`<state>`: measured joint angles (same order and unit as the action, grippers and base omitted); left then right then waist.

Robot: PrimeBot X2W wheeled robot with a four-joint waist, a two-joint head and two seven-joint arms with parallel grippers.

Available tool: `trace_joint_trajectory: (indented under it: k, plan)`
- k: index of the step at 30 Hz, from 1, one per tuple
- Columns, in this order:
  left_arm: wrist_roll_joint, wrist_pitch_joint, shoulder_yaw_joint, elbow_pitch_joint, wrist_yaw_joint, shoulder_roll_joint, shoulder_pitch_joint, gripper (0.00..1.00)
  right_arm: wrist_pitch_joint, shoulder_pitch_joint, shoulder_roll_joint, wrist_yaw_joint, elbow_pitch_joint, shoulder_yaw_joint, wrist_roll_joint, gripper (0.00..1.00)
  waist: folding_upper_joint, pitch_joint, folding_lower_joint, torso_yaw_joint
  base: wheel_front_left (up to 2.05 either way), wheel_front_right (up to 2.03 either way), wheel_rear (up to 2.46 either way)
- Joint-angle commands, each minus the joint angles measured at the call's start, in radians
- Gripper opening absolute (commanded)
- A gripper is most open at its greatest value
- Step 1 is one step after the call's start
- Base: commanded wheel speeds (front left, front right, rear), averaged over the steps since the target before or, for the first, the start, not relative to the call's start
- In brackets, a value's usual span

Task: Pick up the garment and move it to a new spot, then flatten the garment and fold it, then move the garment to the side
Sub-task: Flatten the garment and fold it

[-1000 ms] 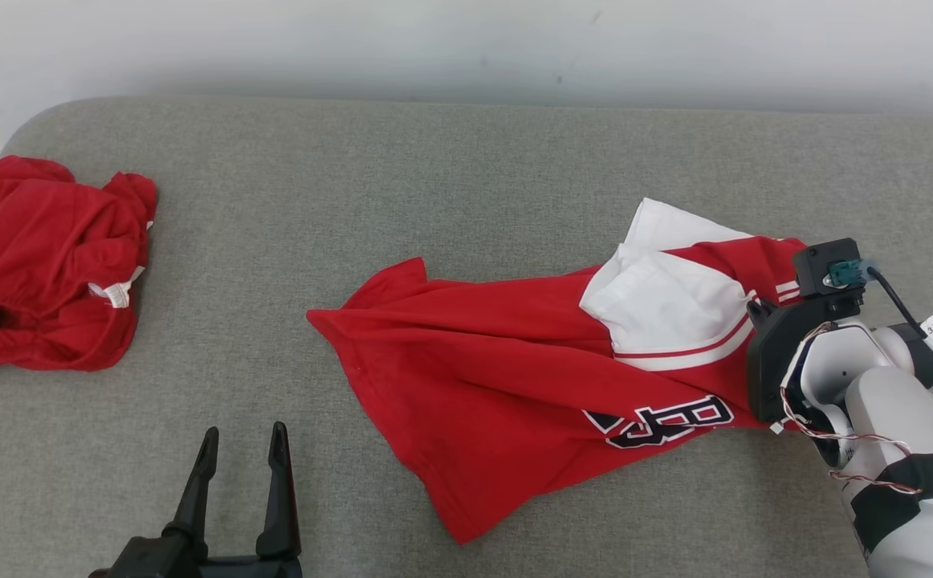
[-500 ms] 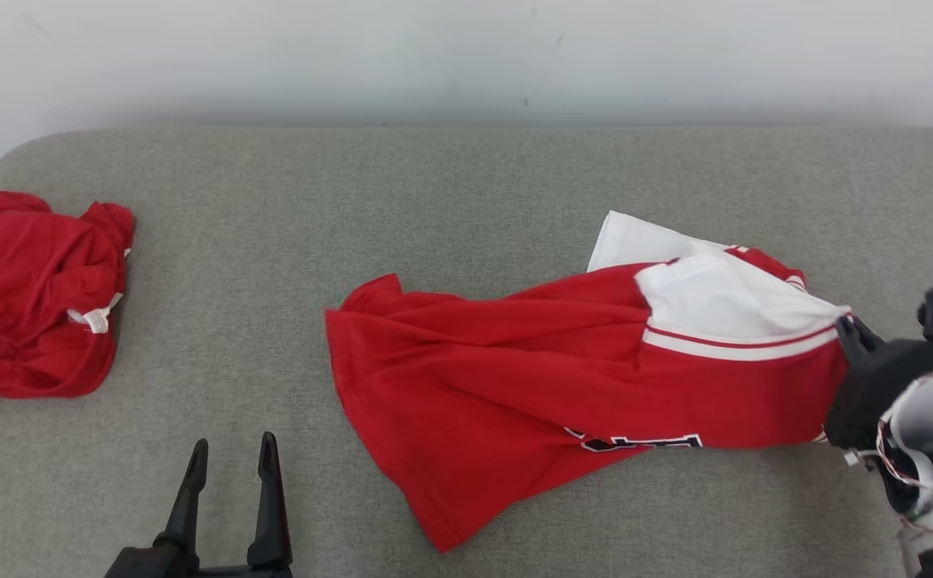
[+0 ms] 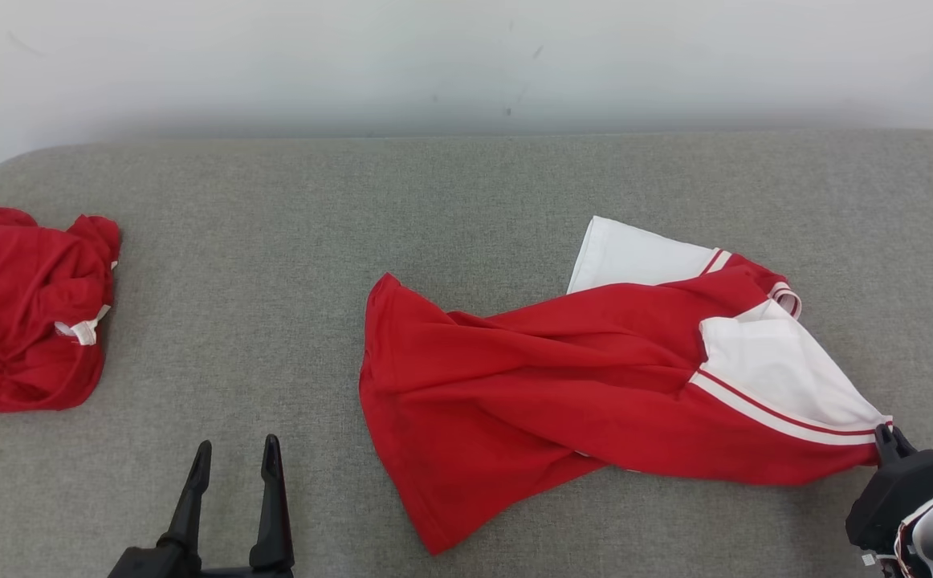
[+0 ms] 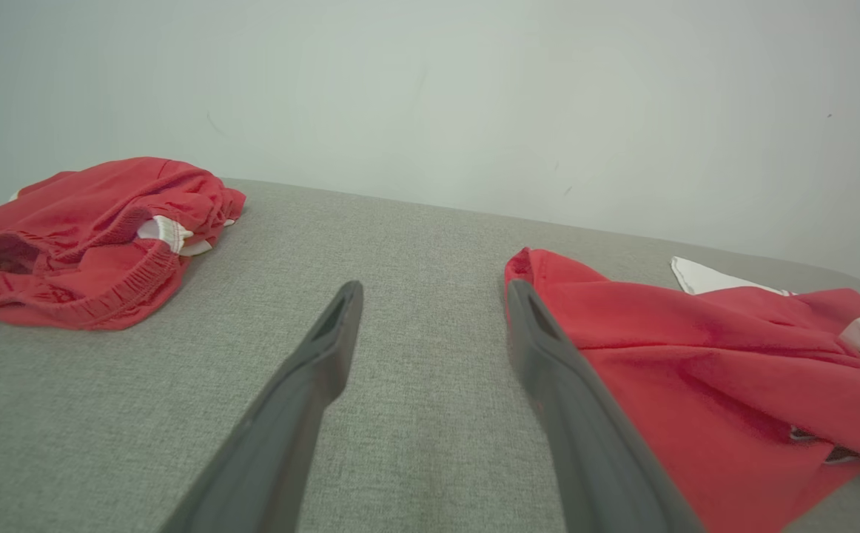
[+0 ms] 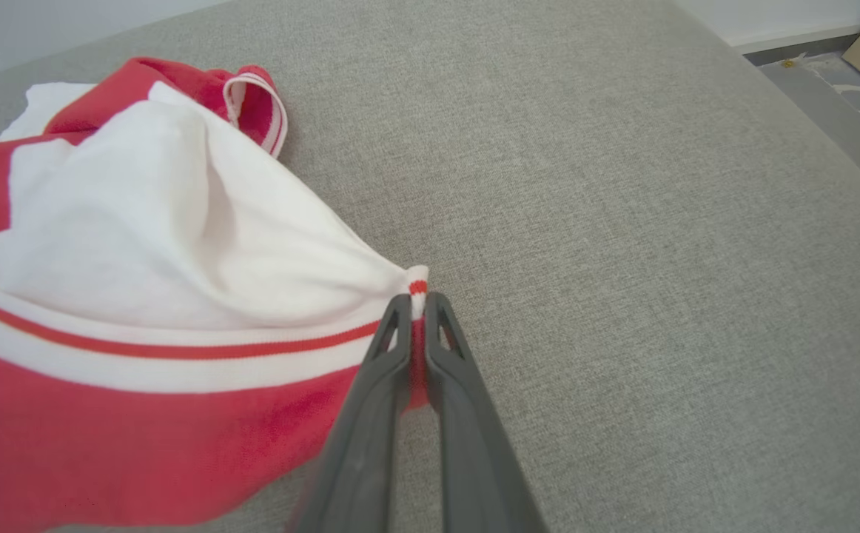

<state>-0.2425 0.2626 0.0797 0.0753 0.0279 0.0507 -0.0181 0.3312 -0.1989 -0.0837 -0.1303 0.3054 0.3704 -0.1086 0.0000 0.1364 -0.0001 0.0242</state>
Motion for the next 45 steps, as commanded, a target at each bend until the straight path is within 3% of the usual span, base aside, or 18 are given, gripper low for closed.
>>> trace_joint_trajectory:
  k: [1, 3, 4, 5, 6, 7, 17, 30, 40, 43, 45]
  plan:
    - [0.005, 0.003, -0.004, 0.002, 0.004, 0.0, 0.004, 1.0, 0.004, 0.009, 0.008, -0.001, -0.001, 0.011, 0.01, 0.0, 0.0, -0.001, 0.0001, -0.002, 0.0, 0.0, 0.0]
    - [0.007, 0.003, -0.002, 0.005, 0.004, 0.0, 0.005, 1.0, 0.011, 0.02, 0.017, -0.001, 0.004, 0.022, 0.022, 0.0, 0.0, -0.004, 0.0001, -0.003, 0.0, 0.0, 0.0]
    - [0.007, 0.003, -0.001, 0.007, 0.004, 0.0, 0.006, 1.0, 0.014, 0.025, 0.02, -0.001, 0.009, 0.027, 0.028, 0.06, 0.0, -0.006, 0.0001, -0.003, 0.0, 0.0, 0.0]
    - [0.006, 0.003, 0.0, 0.009, 0.005, 0.0, 0.006, 1.0, 0.019, 0.025, 0.022, -0.001, 0.012, 0.03, 0.032, 0.38, 0.0, -0.008, 0.0001, -0.002, 0.0, 0.0, 0.0]
    - [0.006, 0.003, 0.001, 0.01, 0.005, 0.0, 0.006, 1.0, 0.028, 0.027, 0.025, -0.001, 0.016, 0.033, 0.031, 0.83, 0.0, -0.011, 0.0001, -0.002, 0.0, 0.0, 0.0]
    - [0.005, 0.003, 0.002, 0.011, 0.005, 0.0, 0.005, 1.0, 0.03, 0.028, 0.026, -0.001, 0.015, 0.034, 0.028, 1.0, 0.0, -0.014, 0.0001, -0.002, 0.0, 0.0, 0.0]
    - [-0.003, 0.003, 0.005, 0.025, 0.004, 0.0, -0.024, 1.0, 0.02, -0.022, 0.031, -0.001, -0.048, -0.015, 0.029, 1.0, 0.0, -0.05, 0.0001, -0.012, 0.0, 0.0, 0.0]
    - [0.012, 0.003, 0.029, 0.026, 0.021, 0.0, 0.008, 1.0, 0.154, -0.236, -0.1, -0.001, 0.184, -0.152, 0.048, 1.0, 0.0, -0.004, 0.0001, 0.021, 0.0, 0.0, 0.0]
    - [0.002, 0.003, 0.03, 0.02, 0.009, 0.0, -0.004, 1.0, 0.167, -0.242, -0.138, -0.001, 0.22, -0.209, 0.003, 1.0, 0.0, 0.007, 0.0001, 0.024, 0.0, 0.0, 0.0]
    - [0.002, 0.003, 0.029, 0.02, 0.009, 0.0, 0.003, 1.0, 0.161, -0.248, -0.14, -0.001, 0.228, -0.23, -0.01, 0.75, 0.0, 0.01, 0.0001, 0.02, 0.0, 0.0, 0.0]
    - [0.004, 0.003, 0.028, 0.02, 0.01, 0.0, 0.006, 1.0, 0.157, -0.251, -0.143, -0.001, 0.23, -0.248, -0.015, 0.68, 0.0, 0.012, 0.0001, 0.017, 0.0, 0.0, 0.0]
